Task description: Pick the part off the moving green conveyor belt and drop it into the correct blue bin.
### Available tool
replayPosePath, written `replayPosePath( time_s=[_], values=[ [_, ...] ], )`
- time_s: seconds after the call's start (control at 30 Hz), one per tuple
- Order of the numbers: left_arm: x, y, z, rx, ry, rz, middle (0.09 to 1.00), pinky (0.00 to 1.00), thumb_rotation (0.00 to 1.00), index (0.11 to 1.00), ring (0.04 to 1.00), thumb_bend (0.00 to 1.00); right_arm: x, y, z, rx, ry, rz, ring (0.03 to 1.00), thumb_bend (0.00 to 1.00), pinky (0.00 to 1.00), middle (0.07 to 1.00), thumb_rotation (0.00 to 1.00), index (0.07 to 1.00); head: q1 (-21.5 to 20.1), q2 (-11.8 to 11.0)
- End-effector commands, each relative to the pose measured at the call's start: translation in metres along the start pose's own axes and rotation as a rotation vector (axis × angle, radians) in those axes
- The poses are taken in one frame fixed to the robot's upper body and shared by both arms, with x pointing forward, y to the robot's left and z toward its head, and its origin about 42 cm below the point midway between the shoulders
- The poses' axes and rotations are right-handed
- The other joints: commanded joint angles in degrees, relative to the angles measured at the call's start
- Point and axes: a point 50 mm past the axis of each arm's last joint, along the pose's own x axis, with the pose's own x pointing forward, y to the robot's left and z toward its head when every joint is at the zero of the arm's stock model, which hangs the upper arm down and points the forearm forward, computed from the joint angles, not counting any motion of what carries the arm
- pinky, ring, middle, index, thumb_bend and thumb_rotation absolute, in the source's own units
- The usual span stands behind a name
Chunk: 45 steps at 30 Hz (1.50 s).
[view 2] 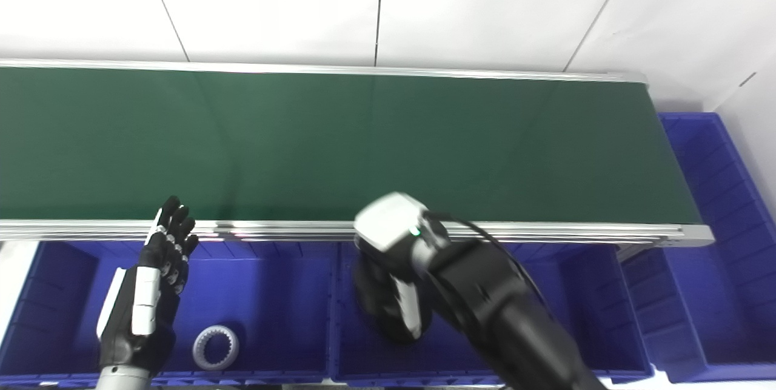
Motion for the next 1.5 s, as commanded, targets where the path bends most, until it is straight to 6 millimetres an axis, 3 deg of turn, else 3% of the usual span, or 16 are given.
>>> replayPosePath(
  time_s=[0.0, 0.07, 0.37, 0.43, 0.47, 0.5, 0.53, 0.6, 0.8, 0.97, 1.27, 1.37, 1.47],
  values=[
    [-0.002, 0.001, 0.006, 0.023, -0.030, -0.015, 1.000, 1.00, 0.95, 1.000, 1.000, 0.59, -0.008, -0.001, -0.005, -0.032, 0.012, -0.008, 0.361, 0.51, 0.25, 0.480, 0.00, 0.550, 0.17, -0.03],
    [-0.002, 0.001, 0.006, 0.032, -0.027, -0.013, 1.000, 1.00, 0.96, 1.000, 1.000, 0.58, -0.007, 0.010, -0.006, -0.025, 0.035, 0.018, 0.373, 0.51, 0.30, 0.484, 0.00, 0.557, 0.22, 0.06],
    [-0.003, 0.001, 0.006, 0.049, -0.022, -0.013, 1.000, 1.00, 0.96, 1.000, 1.000, 0.60, -0.008, 0.042, -0.003, 0.019, 0.035, -0.026, 0.395, 0.51, 0.29, 0.519, 0.00, 0.527, 0.91, 0.19],
    [-0.003, 0.001, 0.006, 0.050, -0.021, -0.016, 1.000, 1.00, 0.97, 1.000, 1.000, 0.60, -0.006, 0.049, -0.002, 0.004, 0.036, -0.040, 0.408, 0.51, 0.37, 0.517, 0.00, 0.527, 1.07, 0.24],
    [-0.003, 0.000, 0.006, 0.050, -0.020, -0.015, 1.000, 1.00, 0.97, 1.000, 1.000, 0.60, -0.006, 0.051, -0.002, 0.006, 0.034, -0.043, 0.521, 0.52, 0.44, 0.613, 0.08, 0.509, 1.11, 0.24],
    [-0.003, 0.000, 0.006, 0.050, -0.020, -0.014, 1.000, 1.00, 0.97, 1.000, 1.000, 0.59, -0.006, 0.053, -0.002, 0.008, 0.033, -0.044, 0.605, 0.65, 0.51, 0.679, 0.18, 0.612, 1.21, 0.22],
    [-0.003, 0.000, 0.006, 0.048, -0.020, -0.013, 1.000, 1.00, 0.97, 1.000, 1.000, 0.59, -0.006, 0.054, -0.001, 0.007, 0.029, -0.047, 0.701, 0.81, 0.58, 0.754, 0.36, 0.710, 1.21, 0.22],
    [-0.003, -0.001, 0.006, 0.047, -0.019, -0.013, 1.000, 1.00, 0.97, 1.000, 1.000, 0.59, -0.007, 0.056, 0.000, -0.005, 0.021, -0.052, 0.768, 0.95, 0.64, 0.801, 0.54, 0.767, 1.33, 0.27],
    [-0.003, -0.001, 0.006, 0.045, -0.019, -0.011, 1.000, 1.00, 0.97, 1.000, 1.000, 0.58, -0.005, 0.058, 0.000, -0.021, 0.011, -0.038, 0.870, 1.00, 0.74, 0.885, 0.72, 0.830, 1.50, 0.00],
    [-0.002, -0.002, 0.006, 0.052, -0.018, -0.013, 1.000, 1.00, 0.99, 1.000, 1.000, 0.59, -0.004, 0.053, -0.002, -0.001, 0.014, -0.044, 0.871, 1.00, 0.73, 0.889, 0.79, 0.843, 1.78, -0.25],
    [-0.003, -0.004, 0.002, 0.062, -0.016, -0.013, 1.000, 1.00, 0.99, 1.000, 1.000, 0.61, -0.011, 0.047, -0.004, 0.028, 0.018, -0.063, 0.851, 1.00, 0.70, 0.864, 0.78, 0.830, 3.23, -1.06],
    [-0.004, -0.006, 0.000, 0.063, -0.015, -0.011, 1.000, 1.00, 0.98, 1.000, 1.000, 0.62, -0.020, 0.045, -0.002, 0.108, -0.030, -0.145, 0.803, 1.00, 0.67, 0.832, 0.76, 0.794, 4.38, -1.53],
    [-0.004, -0.010, -0.003, 0.056, -0.020, -0.015, 1.000, 1.00, 0.98, 1.000, 1.000, 0.61, -0.033, 0.044, 0.002, 0.288, -0.087, -0.241, 0.757, 0.91, 0.61, 0.817, 0.87, 0.790, 6.44, -2.60]
  ],
)
